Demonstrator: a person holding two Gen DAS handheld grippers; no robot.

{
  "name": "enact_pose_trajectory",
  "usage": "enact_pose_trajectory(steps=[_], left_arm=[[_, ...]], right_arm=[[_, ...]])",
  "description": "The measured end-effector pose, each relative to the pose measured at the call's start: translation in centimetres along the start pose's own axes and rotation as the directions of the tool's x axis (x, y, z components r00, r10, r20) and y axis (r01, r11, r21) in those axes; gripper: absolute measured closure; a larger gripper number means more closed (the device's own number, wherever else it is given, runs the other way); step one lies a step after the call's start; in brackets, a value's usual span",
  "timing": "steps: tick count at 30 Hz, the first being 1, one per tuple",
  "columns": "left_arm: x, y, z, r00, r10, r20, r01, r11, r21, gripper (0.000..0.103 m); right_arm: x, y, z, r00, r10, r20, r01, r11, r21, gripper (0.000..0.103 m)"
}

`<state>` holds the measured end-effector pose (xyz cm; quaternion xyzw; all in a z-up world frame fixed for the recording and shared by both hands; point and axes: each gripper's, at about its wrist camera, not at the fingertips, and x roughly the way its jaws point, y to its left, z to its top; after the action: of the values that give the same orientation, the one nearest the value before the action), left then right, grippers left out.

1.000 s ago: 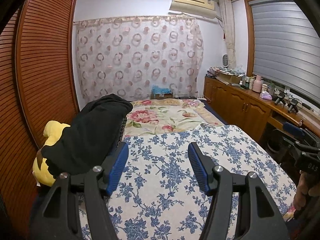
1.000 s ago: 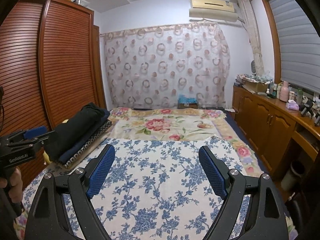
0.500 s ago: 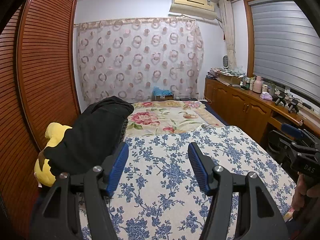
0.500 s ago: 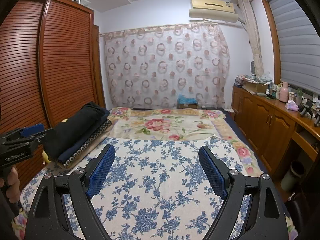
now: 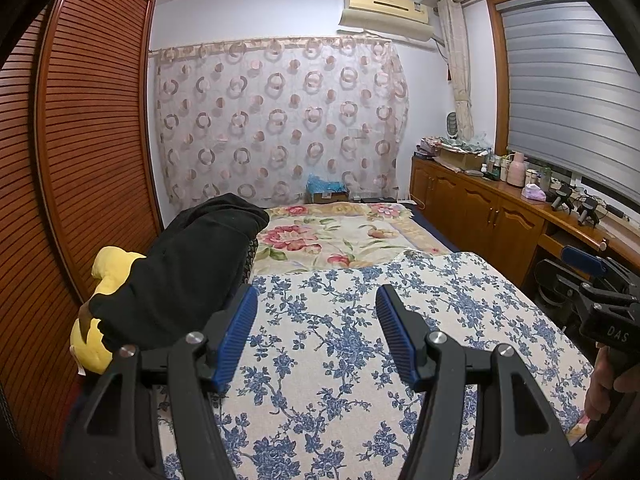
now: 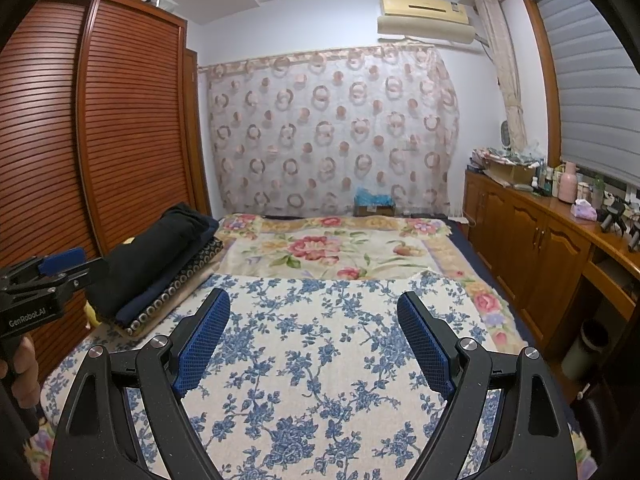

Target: Fold small clothes

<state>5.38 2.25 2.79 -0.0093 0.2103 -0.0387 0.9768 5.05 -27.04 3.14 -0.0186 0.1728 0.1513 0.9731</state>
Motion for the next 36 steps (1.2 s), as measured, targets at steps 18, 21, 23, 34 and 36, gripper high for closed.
enact_pose_trajectory(steps=[18,21,23,34,36], left_arm=[[-0.05,0.03,-0.02,1.0,0.001,0.003,-0.001,1.0,0.001,0.042],[-0.02,0.02,-0.07,1.0,0.001,0.004,-0.001,1.0,0.001,0.042],[-0.01,0.05,-0.04,1.0,0.002,0.004,-0.002,1.0,0.002,0.042],[-0.01,0.25,0.01,1.0,0.002,0.001,-0.002,1.0,0.002,0.042],[0.0,0.25,0.0,1.0,0.001,0.001,-0.001,1.0,0.002,0.042]], right_arm=[[0.02,-0.07,-0.03,1.0,0.001,0.001,-0.001,1.0,0.0,0.016],[0.03,-0.05,-0.04,1.0,0.001,0.0,-0.001,1.0,0.0,0.016],[0.04,-0.03,-0.05,1.0,0.002,0.001,-0.002,1.0,0.0,0.016],[0.15,0.06,-0.13,1.0,0.002,0.0,-0.002,1.0,0.0,0.016],[0.12,0.05,-0.12,1.0,0.001,0.001,-0.001,1.0,-0.001,0.016]])
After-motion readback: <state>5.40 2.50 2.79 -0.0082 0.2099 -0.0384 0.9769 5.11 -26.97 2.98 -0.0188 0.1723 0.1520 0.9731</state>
